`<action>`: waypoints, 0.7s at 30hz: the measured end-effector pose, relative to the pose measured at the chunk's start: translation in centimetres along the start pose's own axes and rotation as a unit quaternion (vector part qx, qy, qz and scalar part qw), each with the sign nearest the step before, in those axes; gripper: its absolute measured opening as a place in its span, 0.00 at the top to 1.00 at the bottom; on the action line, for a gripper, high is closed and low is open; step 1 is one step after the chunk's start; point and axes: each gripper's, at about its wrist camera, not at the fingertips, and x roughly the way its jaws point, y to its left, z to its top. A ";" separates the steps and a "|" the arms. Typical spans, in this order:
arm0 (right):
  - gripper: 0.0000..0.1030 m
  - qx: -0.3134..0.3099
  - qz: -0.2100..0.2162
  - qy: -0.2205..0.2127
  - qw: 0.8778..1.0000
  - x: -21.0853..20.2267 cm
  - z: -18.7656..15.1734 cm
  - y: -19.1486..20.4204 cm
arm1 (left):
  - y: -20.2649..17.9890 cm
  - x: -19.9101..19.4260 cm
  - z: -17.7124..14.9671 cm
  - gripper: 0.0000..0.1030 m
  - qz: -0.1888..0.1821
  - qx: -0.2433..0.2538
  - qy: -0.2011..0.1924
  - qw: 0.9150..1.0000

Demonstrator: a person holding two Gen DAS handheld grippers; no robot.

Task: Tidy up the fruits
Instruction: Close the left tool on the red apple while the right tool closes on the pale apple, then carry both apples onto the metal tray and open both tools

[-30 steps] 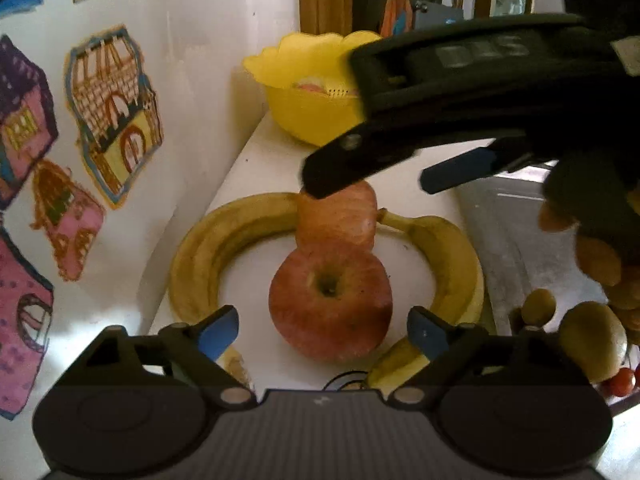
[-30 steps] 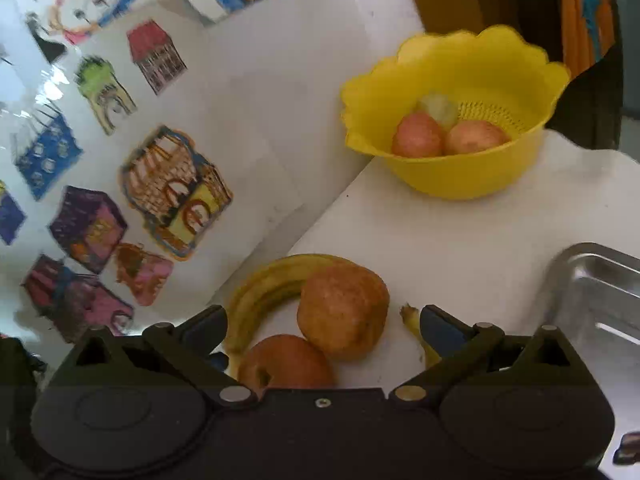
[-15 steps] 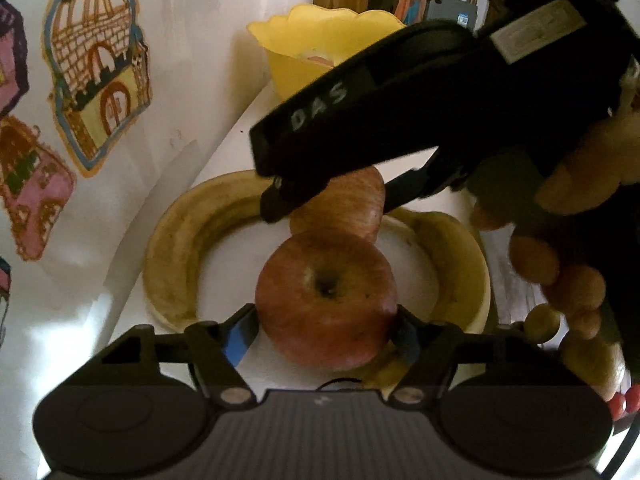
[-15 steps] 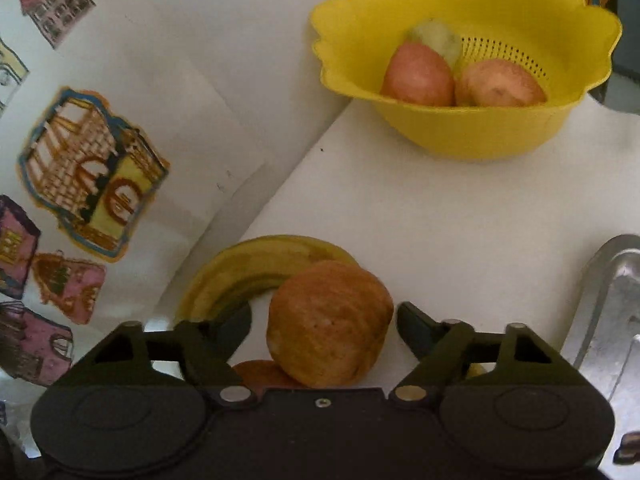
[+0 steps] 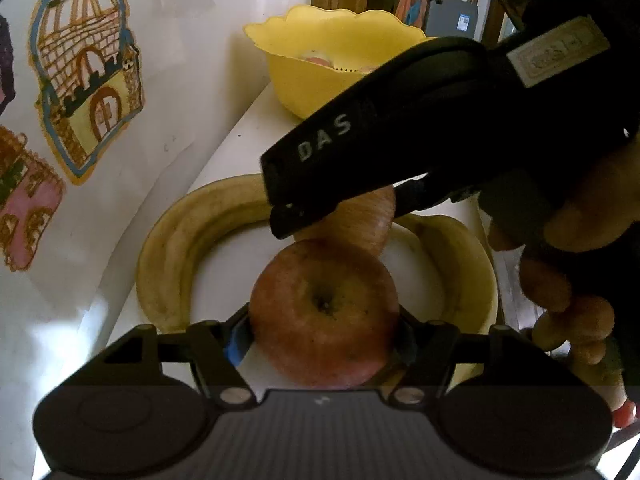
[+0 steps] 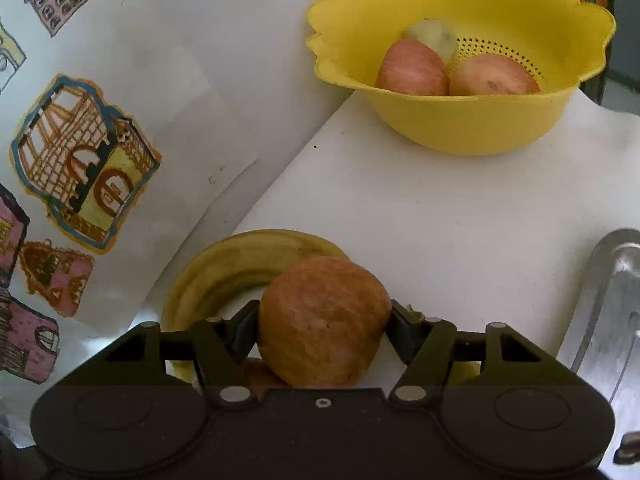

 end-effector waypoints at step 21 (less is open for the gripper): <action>0.35 0.052 0.051 -0.040 0.997 -3.3 -3.1 -1.7 | 0.8 -2.8 -2.0 0.30 0.019 -0.039 -0.006 0.999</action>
